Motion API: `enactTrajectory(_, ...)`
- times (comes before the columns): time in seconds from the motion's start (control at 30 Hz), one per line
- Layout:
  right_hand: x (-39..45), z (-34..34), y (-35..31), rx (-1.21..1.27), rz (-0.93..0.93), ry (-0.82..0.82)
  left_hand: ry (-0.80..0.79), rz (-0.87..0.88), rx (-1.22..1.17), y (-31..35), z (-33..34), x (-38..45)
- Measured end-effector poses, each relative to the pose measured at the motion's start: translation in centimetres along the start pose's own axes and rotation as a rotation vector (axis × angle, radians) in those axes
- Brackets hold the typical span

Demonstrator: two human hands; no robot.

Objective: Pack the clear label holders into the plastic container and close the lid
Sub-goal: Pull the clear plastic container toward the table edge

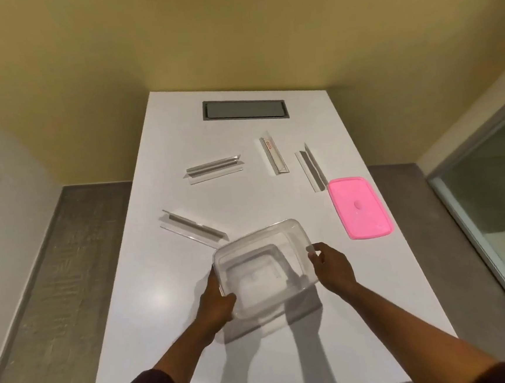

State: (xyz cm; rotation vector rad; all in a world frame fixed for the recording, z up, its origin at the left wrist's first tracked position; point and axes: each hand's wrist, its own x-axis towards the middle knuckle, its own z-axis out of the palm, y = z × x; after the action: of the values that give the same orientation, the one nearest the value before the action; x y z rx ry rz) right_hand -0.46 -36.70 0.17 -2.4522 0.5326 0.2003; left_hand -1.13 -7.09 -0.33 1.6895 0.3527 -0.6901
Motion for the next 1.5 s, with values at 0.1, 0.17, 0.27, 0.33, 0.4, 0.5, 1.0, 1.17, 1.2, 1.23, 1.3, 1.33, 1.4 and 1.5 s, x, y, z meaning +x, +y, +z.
enactTrajectory(0.1,-1.3,-0.6,3.0,-0.027,0.05,-0.022,-0.088,-0.03,-0.004,-0.1,2.0,-0.2)
enactTrajectory(0.17,-1.9,-0.9,4.6,-0.047,0.072,-0.05,-0.114,-0.041,0.038,-0.2,3.2,-0.3)
enactTrajectory(0.27,-2.5,-1.3,6.2,-0.042,0.093,-0.109,-0.118,-0.057,0.091,-0.7,4.2,-0.3)
enactTrajectory(0.33,-3.1,-1.4,7.2,-0.018,0.121,-0.151,-0.113,-0.073,0.102,-1.0,4.6,-0.3)
enactTrajectory(0.4,-3.6,-1.4,8.1,0.037,0.141,-0.184,-0.116,-0.086,0.103,-1.3,4.7,-0.3)
enactTrajectory(0.5,-4.2,-1.6,9.1,0.133,0.153,-0.231,-0.134,-0.094,0.1,-1.5,5.1,-0.3)
enactTrajectory(1.0,-4.0,-1.6,10.5,0.15,0.162,-0.263,-0.103,-0.122,0.133,-2.3,6.1,0.6)
enactTrajectory(1.17,-4.1,-1.5,10.4,0.136,0.162,-0.264,-0.125,-0.116,0.137,-2.2,6.1,0.7)
enactTrajectory(1.2,-4.1,-1.5,10.4,0.132,0.163,-0.264,-0.123,-0.109,0.141,-2.3,6.0,0.7)
enactTrajectory(1.23,-4.0,-1.6,10.4,0.127,0.163,-0.265,-0.13,-0.104,0.146,-2.3,6.0,0.7)
enactTrajectory(1.3,-3.8,-1.6,10.4,0.114,0.161,-0.275,-0.167,-0.088,0.153,-2.3,5.7,0.6)
enactTrajectory(1.33,-3.6,-1.7,10.5,0.104,0.161,-0.283,-0.185,-0.075,0.155,-2.4,5.5,0.6)
enactTrajectory(1.4,-3.3,-2.0,10.4,0.08,0.171,-0.288,-0.195,-0.058,0.158,-2.6,4.9,0.5)
enactTrajectory(1.5,-2.3,-2.8,9.7,0.034,0.195,-0.201,-0.118,-0.082,0.157,-2.8,3.9,0.9)
